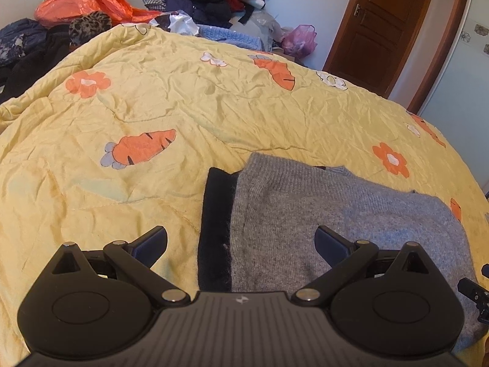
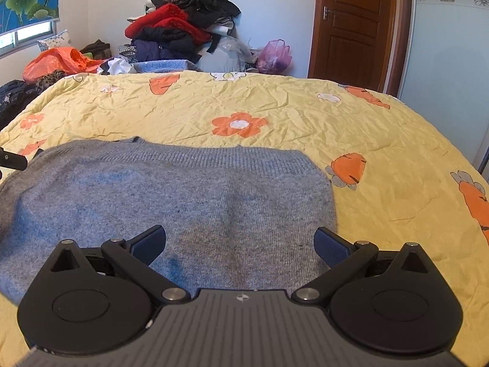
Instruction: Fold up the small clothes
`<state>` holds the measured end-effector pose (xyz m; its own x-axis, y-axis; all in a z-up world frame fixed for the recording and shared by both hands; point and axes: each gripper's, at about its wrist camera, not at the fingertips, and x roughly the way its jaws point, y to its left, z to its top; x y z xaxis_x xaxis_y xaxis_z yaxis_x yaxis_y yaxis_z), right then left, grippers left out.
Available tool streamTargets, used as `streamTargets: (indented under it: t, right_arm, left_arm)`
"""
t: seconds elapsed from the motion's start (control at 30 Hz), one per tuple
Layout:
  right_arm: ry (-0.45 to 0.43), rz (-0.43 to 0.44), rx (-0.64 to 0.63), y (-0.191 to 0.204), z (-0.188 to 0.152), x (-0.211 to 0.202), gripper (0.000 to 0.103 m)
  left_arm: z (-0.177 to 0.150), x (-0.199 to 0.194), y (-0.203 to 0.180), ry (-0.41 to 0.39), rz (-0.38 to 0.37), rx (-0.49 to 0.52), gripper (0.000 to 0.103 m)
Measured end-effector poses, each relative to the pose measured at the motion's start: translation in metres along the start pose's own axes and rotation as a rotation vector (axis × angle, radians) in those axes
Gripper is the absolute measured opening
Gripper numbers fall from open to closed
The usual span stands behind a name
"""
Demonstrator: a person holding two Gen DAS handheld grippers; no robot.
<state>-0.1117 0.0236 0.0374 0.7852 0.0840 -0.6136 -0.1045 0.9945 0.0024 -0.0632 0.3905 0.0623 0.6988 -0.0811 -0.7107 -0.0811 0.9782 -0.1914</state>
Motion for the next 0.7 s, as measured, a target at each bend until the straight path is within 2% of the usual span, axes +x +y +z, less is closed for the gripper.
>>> streamTargets:
  t: [0.33, 0.53, 0.7]
  right_arm:
    - [0.008, 0.006, 0.008, -0.003, 0.001, 0.011, 0.103]
    - [-0.026, 0.052, 0.012, -0.013, -0.006, 0.012, 0.103]
    - [-0.026, 0.058, 0.029, -0.023, -0.013, 0.022, 0.103]
  left_arm:
    - [-0.001, 0.008, 0.006, 0.009, 0.000, -0.013, 0.103]
    - [-0.005, 0.007, 0.011, 0.003, -0.019, -0.015, 0.103]
    - [-0.005, 0.014, 0.026, -0.001, -0.041, -0.059, 0.103]
